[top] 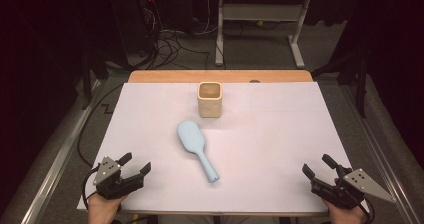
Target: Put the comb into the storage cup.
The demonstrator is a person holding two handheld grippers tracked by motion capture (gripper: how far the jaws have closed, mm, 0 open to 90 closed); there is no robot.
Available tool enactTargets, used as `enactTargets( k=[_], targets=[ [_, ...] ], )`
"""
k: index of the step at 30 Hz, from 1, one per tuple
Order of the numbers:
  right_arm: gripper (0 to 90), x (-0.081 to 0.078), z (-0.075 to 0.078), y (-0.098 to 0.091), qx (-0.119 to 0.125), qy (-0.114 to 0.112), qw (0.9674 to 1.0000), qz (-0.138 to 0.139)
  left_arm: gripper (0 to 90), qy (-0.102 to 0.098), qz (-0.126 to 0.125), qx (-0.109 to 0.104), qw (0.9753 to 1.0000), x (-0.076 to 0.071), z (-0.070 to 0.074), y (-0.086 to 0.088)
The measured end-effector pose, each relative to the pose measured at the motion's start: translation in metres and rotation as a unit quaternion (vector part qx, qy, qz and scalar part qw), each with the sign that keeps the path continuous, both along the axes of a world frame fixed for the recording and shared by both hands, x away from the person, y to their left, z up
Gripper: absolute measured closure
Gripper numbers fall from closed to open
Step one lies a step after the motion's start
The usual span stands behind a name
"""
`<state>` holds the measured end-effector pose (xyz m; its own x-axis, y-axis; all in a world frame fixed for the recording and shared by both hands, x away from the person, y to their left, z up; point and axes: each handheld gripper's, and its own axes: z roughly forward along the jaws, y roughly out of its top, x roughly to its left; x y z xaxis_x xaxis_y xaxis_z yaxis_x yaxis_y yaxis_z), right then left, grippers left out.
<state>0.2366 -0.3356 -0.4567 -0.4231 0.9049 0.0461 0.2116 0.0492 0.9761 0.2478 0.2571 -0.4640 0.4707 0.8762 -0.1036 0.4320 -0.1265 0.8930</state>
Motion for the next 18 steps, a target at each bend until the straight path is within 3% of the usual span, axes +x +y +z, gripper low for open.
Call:
enactTargets(
  k=[7,11,18],
  targets=[
    [25.3,-0.0015,0.0013,0.0002,0.000,-0.012,0.9999,0.002,21.0,0.005,-0.005,0.002,1.0000,0.0011,0.0012,-0.0003],
    [25.3,-0.0008,0.0008,0.0003,-0.002,-0.006,1.0000,0.000,22.4,-0.001,-0.020,0.002,0.9998,0.0001,0.0035,0.0005],
    [25.1,0.0021,-0.0011,0.0010,-0.004,0.012,0.9999,0.008,22.0,-0.010,-0.023,0.002,0.9997,-0.0004,0.0059,0.0001]
  ],
)
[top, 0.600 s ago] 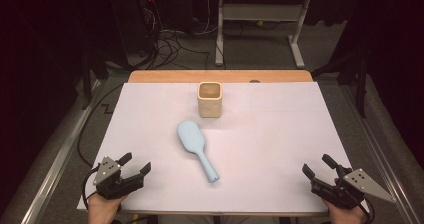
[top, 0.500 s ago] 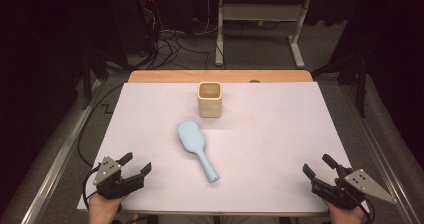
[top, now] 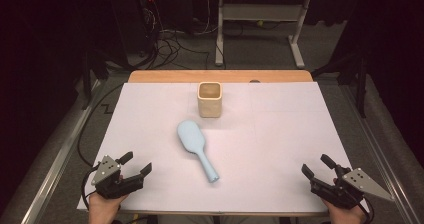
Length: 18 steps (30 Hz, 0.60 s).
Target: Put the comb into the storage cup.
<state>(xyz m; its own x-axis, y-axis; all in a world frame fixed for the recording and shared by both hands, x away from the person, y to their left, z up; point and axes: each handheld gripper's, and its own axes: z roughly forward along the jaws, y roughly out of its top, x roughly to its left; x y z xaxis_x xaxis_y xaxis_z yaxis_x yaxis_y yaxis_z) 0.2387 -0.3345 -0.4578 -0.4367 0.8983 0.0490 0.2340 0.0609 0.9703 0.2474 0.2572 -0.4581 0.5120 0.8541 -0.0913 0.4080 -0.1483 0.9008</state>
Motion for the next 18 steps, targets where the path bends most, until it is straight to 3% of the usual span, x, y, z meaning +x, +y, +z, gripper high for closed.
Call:
enactTargets(
  k=[3,7,12,18],
  targets=[
    [25.6,0.0003,-0.0004,0.0017,-0.005,0.001,1.0000,0.007,23.7,-0.003,0.001,-0.011,0.9999,-0.0006,0.0025,-0.0011],
    [26.1,-0.0005,0.0001,0.0012,-0.001,-0.002,1.0000,0.004,24.0,-0.007,0.001,-0.009,0.9999,-0.0017,0.0039,-0.0022],
    [26.2,-0.0002,0.0000,0.0015,-0.003,-0.001,1.0000,0.004,25.8,0.004,-0.001,-0.025,0.9997,-0.0004,0.0055,-0.0038],
    [26.2,0.0000,-0.0001,0.0014,-0.003,0.001,1.0000,0.004,25.9,0.003,-0.008,-0.027,0.9996,0.0006,0.0071,-0.0099]
  ],
)
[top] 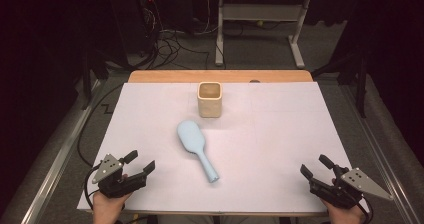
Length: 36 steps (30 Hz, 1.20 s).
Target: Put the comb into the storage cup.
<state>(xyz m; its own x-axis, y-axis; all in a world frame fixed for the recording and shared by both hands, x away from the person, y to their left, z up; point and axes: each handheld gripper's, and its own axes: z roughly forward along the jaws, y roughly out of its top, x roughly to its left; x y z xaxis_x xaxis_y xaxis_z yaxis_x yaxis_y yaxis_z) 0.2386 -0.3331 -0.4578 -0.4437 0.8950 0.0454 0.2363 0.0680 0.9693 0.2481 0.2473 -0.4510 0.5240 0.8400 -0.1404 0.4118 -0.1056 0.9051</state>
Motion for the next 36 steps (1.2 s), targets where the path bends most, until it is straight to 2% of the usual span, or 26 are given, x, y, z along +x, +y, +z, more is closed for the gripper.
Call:
enactTargets(
  k=[6,13,28,36],
  targets=[
    [26.3,0.000,0.000,0.001,0.000,0.000,1.0000,0.002,25.6,-0.005,0.000,0.005,1.0000,0.001,0.001,-0.004],
    [26.6,0.000,0.000,0.000,0.003,0.001,1.0000,0.002,24.5,-0.010,-0.015,0.014,0.9997,0.002,0.002,-0.014],
    [26.8,0.001,0.000,0.000,0.003,0.006,1.0000,0.004,26.2,-0.016,-0.027,0.011,0.9995,0.003,0.005,-0.028],
    [26.0,0.001,0.000,-0.001,0.007,0.008,0.9999,-0.003,25.4,-0.013,-0.040,0.026,0.9988,0.005,0.005,-0.036]
  ],
)
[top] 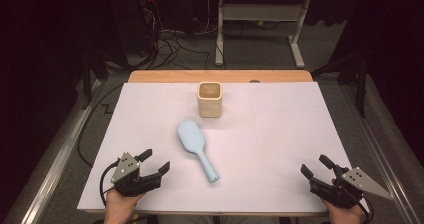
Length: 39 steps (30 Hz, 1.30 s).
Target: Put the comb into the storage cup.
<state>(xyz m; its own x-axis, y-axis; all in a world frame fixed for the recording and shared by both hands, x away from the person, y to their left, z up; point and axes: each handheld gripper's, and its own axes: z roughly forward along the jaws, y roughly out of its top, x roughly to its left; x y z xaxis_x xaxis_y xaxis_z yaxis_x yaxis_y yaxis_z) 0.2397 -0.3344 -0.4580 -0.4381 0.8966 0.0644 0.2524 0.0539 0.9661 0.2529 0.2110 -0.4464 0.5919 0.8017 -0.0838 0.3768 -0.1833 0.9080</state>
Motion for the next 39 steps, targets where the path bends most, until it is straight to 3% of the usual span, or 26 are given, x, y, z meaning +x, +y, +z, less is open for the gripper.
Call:
enactTargets(
  k=[10,15,21,30,39],
  targets=[
    [25.9,0.000,0.000,0.001,0.000,0.002,1.0000,0.003,27.1,0.007,-0.016,-0.001,0.9998,0.003,-0.001,-0.013],
    [26.0,0.000,0.000,0.000,-0.002,0.002,1.0000,0.005,27.2,-0.003,-0.023,0.001,0.9997,0.004,0.000,-0.020],
    [26.1,0.001,-0.001,0.000,-0.004,0.004,1.0000,0.004,28.1,0.006,-0.035,0.005,0.9994,0.006,0.000,-0.028],
    [26.2,0.001,-0.001,0.000,-0.005,0.004,1.0000,0.004,26.9,-0.001,-0.046,0.003,0.9989,0.007,0.001,-0.039],
    [26.2,0.000,-0.001,0.000,-0.002,0.003,1.0000,0.002,26.4,0.008,-0.059,-0.001,0.9982,0.012,0.000,-0.054]
  ],
)
